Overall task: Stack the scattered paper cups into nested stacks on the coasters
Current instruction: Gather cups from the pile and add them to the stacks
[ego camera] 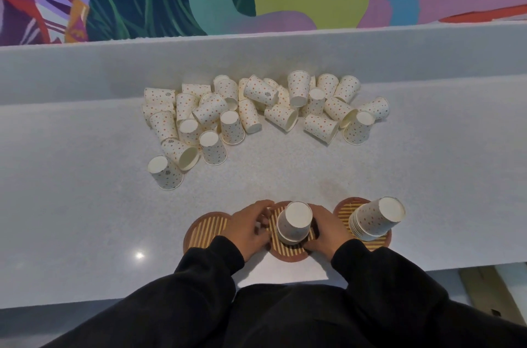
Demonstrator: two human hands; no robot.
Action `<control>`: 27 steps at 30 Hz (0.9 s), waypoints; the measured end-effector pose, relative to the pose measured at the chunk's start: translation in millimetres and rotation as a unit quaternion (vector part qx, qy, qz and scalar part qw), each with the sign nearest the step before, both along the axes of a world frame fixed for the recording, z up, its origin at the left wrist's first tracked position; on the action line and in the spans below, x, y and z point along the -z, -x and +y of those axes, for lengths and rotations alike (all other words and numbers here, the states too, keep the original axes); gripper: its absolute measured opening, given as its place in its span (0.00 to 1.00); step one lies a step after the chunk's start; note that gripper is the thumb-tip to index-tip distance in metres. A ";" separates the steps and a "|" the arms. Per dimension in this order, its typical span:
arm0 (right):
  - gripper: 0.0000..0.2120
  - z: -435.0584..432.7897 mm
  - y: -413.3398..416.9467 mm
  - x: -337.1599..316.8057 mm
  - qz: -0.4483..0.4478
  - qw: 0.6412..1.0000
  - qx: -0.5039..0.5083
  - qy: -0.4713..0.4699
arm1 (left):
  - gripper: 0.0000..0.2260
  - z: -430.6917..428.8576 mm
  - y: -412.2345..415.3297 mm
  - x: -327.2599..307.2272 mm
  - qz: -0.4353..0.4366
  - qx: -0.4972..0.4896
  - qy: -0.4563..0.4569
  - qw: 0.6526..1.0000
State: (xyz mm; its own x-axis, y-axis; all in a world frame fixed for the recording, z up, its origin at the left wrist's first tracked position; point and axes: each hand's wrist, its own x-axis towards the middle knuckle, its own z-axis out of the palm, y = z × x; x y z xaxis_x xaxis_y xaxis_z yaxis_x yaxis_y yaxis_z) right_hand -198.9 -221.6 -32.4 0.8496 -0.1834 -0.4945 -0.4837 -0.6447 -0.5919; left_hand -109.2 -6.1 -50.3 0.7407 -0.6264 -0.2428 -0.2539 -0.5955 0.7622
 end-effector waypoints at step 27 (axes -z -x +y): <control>0.29 128.5 -267.6 -57.3 -0.091 0.932 -0.280 0.212 | 0.19 106.9 -96.4 -36.1 -0.027 -0.363 0.018 0.931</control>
State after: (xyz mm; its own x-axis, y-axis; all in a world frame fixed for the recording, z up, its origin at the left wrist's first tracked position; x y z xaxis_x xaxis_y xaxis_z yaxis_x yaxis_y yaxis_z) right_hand 68.7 -93.1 24.9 0.9333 0.1675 -0.3176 0.0817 -0.9604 -0.2663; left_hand -12.8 100.8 -14.2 0.9826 0.0377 -0.1817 0.1677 -0.5993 0.7828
